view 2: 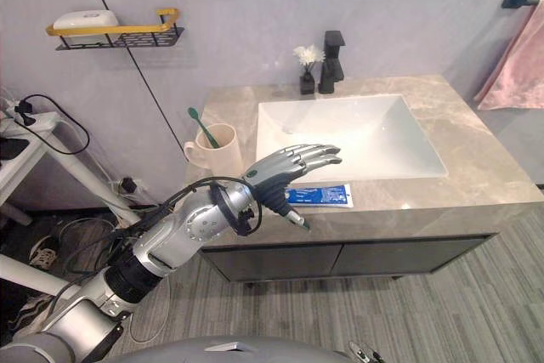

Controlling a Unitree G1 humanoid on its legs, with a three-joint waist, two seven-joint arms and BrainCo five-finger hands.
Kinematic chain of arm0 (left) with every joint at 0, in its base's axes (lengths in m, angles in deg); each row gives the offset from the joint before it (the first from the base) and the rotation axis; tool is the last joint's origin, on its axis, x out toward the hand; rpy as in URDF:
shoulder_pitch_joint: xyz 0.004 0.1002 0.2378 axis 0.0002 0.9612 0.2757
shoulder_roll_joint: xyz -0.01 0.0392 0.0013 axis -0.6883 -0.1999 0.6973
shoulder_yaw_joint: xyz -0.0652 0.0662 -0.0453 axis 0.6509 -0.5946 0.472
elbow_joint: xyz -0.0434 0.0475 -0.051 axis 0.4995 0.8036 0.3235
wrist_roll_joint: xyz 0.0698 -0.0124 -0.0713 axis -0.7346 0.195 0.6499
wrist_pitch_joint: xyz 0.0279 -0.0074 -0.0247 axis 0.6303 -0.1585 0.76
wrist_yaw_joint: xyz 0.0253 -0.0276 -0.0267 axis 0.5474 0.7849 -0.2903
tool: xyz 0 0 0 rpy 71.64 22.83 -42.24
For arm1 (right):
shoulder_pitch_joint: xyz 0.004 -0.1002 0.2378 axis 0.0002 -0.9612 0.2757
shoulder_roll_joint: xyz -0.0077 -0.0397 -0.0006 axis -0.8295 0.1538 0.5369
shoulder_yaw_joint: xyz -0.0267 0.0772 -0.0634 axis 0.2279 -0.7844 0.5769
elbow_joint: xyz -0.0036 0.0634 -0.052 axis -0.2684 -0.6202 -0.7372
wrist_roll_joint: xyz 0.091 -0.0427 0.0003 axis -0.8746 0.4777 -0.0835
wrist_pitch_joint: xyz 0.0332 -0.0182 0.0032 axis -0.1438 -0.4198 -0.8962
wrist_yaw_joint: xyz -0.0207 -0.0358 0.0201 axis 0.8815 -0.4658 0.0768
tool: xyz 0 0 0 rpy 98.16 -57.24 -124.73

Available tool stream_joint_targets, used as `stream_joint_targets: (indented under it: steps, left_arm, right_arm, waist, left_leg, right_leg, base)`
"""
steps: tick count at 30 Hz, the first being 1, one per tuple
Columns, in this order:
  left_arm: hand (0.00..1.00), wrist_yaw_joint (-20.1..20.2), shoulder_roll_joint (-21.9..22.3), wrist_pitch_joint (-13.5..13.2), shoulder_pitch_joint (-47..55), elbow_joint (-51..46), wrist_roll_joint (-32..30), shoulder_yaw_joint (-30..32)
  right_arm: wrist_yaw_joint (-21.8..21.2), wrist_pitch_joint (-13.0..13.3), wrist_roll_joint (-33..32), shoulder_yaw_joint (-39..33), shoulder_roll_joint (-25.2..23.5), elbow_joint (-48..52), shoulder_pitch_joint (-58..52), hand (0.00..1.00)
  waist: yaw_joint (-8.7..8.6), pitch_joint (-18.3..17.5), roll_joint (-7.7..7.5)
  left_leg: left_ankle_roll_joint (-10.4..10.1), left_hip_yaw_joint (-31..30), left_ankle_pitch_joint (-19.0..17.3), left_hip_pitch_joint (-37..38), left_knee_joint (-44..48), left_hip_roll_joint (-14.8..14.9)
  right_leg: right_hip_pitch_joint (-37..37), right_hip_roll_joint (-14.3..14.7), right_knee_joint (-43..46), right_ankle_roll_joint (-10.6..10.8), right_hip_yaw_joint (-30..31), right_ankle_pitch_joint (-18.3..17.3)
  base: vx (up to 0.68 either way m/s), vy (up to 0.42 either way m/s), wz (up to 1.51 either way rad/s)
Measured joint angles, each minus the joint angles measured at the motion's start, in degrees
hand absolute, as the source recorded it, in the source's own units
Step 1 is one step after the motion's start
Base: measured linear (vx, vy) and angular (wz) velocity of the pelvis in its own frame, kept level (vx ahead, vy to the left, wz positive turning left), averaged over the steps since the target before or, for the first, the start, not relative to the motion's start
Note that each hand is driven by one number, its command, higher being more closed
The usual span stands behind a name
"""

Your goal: Organize washtable

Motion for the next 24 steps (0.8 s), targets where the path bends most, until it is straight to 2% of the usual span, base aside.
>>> stream_joint_targets:
  steps: [1,2,4,8,16,19,24]
  left_arm:
    - [0.00,0.0,0.0,0.3,0.0,1.7,0.0,0.0]
    - [0.00,0.0,0.0,1.3,0.0,4.2,0.0,0.1]
    - [0.00,0.0,0.1,2.0,0.0,6.2,0.0,0.3]
    - [0.00,-0.1,0.9,3.4,0.0,9.9,0.2,2.6]
    - [0.00,0.1,2.2,4.8,0.1,11.1,2.8,4.6]
    - [0.00,0.3,2.4,5.1,0.1,12.6,3.3,4.7]
    - [0.00,0.6,2.6,6.1,0.4,12.7,3.4,5.1]
  right_arm:
    - [0.0,0.0,0.0,0.0,0.0,0.3,0.1,0.00]
    - [0.0,0.0,0.0,-0.1,0.0,0.7,0.4,0.00]
    - [0.0,0.0,0.0,-0.2,-0.2,1.7,0.3,0.00]
    - [0.1,0.0,0.0,-0.5,-0.9,2.2,0.2,0.00]
    - [0.1,-0.7,0.0,-1.3,-1.5,2.3,0.5,0.00]
    - [0.1,-0.8,0.0,-1.8,-1.5,2.3,0.6,0.00]
    - [0.1,-1.1,0.0,-2.2,-1.5,2.3,1.1,0.00]
  waist:
    - [-0.40,-0.1,0.12]
    - [-0.95,0.4,-0.60]
    - [-1.13,0.4,-0.41]
    - [-1.34,0.9,-1.07]
    - [-1.57,1.2,-0.83]
    - [-2.21,1.3,-0.78]
    - [-2.38,2.7,-0.46]
  left_leg:
    - [0.0,0.0,0.0,0.2,0.0,0.0]
    - [0.0,0.0,0.0,0.3,0.0,0.0]
    - [0.0,0.2,0.0,0.4,0.0,0.0]
    - [0.0,0.4,0.0,0.3,-0.1,0.0]
    - [-0.1,1.1,-0.2,0.1,-0.1,0.0]
    - [-0.1,1.3,-0.3,0.1,-0.1,0.0]
    - [0.0,1.6,-0.3,0.0,-0.1,0.0]
  right_leg:
    - [0.2,0.0,-0.1,0.0,0.0,0.0]
    - [0.1,0.0,-0.2,-0.1,-0.1,0.0]
    - [0.1,0.0,-0.4,-0.2,0.0,0.1]
    - [0.2,0.1,-1.4,-0.4,0.0,0.5]
    - [0.9,0.4,-3.8,-0.4,0.0,1.5]
    - [1.0,0.4,-4.0,-0.4,0.0,1.5]
    - [0.9,0.4,-4.4,-0.4,0.1,1.8]
  base:
    - [-0.01,-0.005,-0.04]
    - [0.00,0.000,0.00]
    - [-0.01,0.002,-0.05]
    - [0.00,0.000,-0.02]
    - [0.02,-0.009,-0.01]
    - [0.00,0.000,0.00]
    - [0.00,0.000,0.00]
